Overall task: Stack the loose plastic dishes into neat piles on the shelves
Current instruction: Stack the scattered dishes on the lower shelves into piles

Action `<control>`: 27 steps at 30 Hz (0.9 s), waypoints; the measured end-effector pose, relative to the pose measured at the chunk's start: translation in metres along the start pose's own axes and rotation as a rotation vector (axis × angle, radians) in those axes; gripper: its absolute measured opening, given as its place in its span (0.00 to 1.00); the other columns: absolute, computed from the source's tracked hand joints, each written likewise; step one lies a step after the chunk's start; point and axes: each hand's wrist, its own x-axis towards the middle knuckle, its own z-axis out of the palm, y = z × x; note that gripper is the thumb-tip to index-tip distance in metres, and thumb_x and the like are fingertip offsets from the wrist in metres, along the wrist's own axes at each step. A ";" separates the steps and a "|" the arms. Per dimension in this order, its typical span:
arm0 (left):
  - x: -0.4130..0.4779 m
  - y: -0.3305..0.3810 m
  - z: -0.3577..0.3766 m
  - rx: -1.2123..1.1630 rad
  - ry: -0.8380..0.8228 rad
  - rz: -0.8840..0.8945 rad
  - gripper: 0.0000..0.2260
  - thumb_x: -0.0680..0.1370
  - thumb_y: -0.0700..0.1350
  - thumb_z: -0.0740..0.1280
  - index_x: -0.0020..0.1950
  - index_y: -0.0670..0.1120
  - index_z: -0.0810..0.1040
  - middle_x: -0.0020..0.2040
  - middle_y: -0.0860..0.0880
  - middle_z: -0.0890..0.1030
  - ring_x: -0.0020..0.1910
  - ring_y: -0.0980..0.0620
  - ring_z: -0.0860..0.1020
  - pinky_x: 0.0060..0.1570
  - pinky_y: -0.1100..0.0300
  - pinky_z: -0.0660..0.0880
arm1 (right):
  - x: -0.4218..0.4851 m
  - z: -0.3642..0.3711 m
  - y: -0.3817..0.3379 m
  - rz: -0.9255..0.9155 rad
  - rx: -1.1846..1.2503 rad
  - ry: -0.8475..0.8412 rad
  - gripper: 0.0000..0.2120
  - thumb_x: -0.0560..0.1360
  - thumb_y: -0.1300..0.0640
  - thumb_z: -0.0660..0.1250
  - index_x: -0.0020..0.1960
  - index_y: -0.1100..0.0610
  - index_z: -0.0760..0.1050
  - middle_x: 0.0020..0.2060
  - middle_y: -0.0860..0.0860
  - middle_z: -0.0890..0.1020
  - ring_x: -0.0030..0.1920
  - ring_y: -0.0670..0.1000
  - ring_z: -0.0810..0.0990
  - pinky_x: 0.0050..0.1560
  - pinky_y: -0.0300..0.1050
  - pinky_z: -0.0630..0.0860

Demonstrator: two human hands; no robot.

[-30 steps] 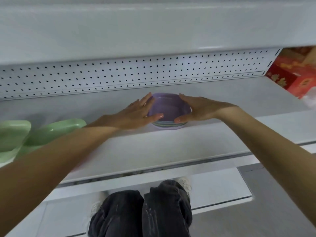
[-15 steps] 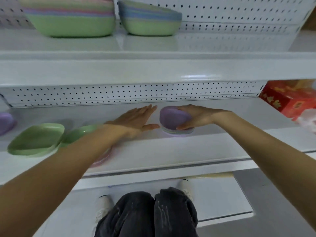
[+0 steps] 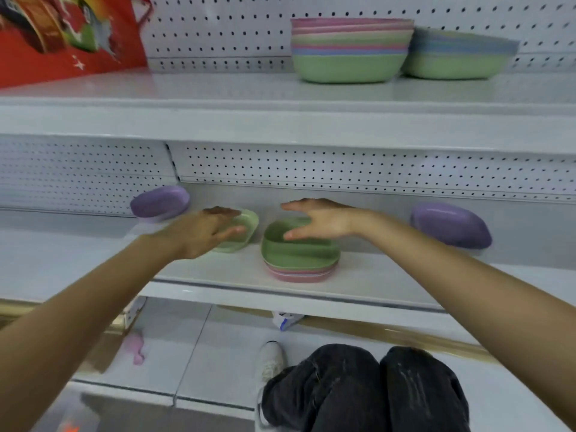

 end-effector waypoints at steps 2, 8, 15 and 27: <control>-0.014 -0.026 0.008 -0.056 -0.004 -0.027 0.34 0.71 0.70 0.47 0.70 0.53 0.68 0.67 0.47 0.72 0.62 0.47 0.73 0.62 0.53 0.68 | 0.019 0.012 -0.022 -0.032 -0.008 -0.003 0.34 0.74 0.39 0.62 0.75 0.47 0.55 0.75 0.49 0.60 0.73 0.52 0.61 0.72 0.47 0.59; -0.024 -0.072 0.028 -0.069 0.004 -0.056 0.19 0.80 0.58 0.55 0.69 0.56 0.68 0.66 0.50 0.73 0.61 0.48 0.73 0.58 0.54 0.70 | 0.064 0.040 -0.063 -0.079 -0.047 -0.080 0.34 0.76 0.42 0.63 0.75 0.55 0.57 0.72 0.53 0.66 0.70 0.55 0.67 0.69 0.48 0.64; -0.013 -0.107 0.040 0.009 0.004 -0.049 0.17 0.79 0.55 0.59 0.67 0.54 0.71 0.66 0.52 0.73 0.63 0.49 0.72 0.60 0.54 0.71 | 0.095 0.057 -0.078 -0.080 -0.077 -0.151 0.28 0.76 0.43 0.62 0.71 0.57 0.65 0.68 0.54 0.72 0.66 0.55 0.71 0.66 0.50 0.68; -0.040 -0.119 0.051 0.011 0.173 0.037 0.08 0.75 0.49 0.68 0.51 0.49 0.80 0.52 0.51 0.81 0.55 0.50 0.75 0.57 0.60 0.69 | 0.087 0.077 -0.095 -0.230 -0.160 0.030 0.06 0.74 0.53 0.68 0.48 0.53 0.81 0.47 0.49 0.83 0.49 0.52 0.80 0.45 0.43 0.73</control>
